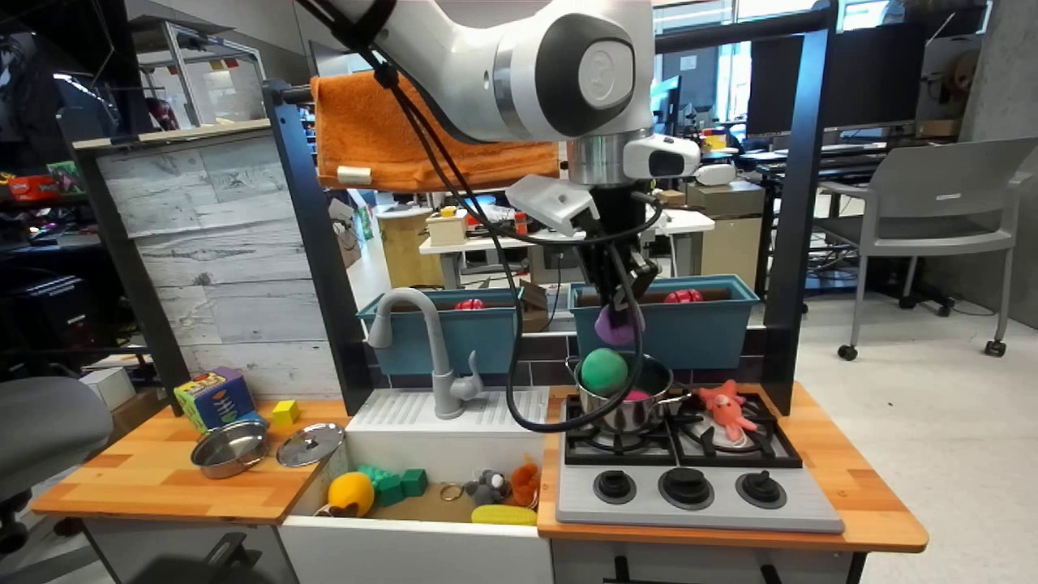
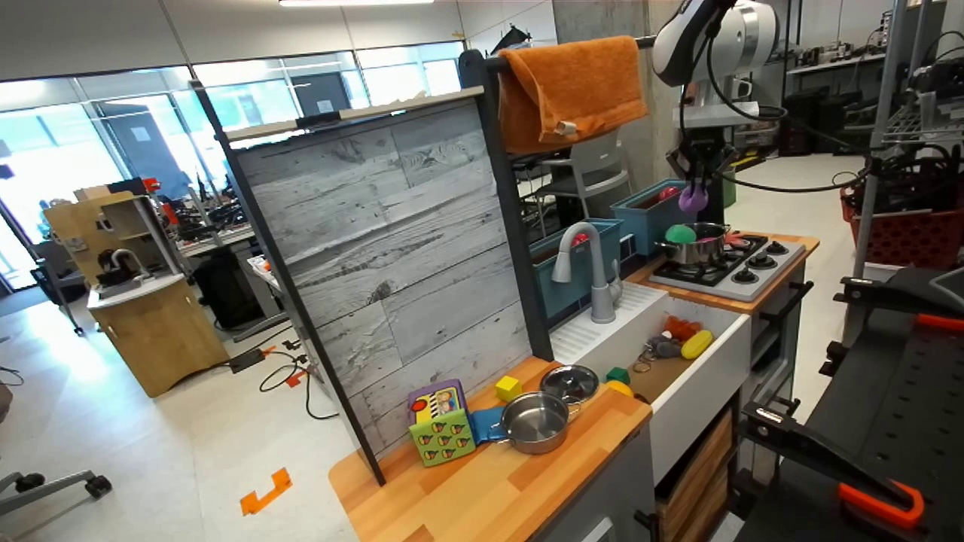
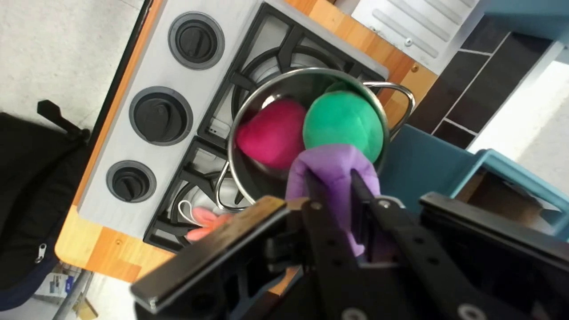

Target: Pick the purple object and put it in the pot on the stove

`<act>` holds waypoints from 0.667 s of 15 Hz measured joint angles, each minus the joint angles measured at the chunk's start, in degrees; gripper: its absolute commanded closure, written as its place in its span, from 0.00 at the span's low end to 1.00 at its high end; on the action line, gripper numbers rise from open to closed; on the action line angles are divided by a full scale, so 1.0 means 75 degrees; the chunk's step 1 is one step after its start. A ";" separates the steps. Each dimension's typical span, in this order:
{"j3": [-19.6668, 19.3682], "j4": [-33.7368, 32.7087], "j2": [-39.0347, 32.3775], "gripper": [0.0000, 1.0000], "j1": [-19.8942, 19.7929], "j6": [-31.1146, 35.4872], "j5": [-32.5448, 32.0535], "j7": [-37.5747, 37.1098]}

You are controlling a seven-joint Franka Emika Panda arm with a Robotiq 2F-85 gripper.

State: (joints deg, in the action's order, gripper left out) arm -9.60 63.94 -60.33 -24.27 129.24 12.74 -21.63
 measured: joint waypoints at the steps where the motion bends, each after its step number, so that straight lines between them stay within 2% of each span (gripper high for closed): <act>1: 0.0012 -0.0260 -0.0193 0.96 -0.0019 -0.0058 0.0018 -0.0119; 6: 0.0026 -0.1458 -0.1114 0.96 -0.0068 -0.0362 0.0027 -0.0693; 10: -0.0006 -0.1993 -0.1571 0.96 -0.0223 -0.0491 0.0027 -0.0975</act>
State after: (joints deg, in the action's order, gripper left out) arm -9.64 48.99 -72.11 -25.94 125.56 12.94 -28.94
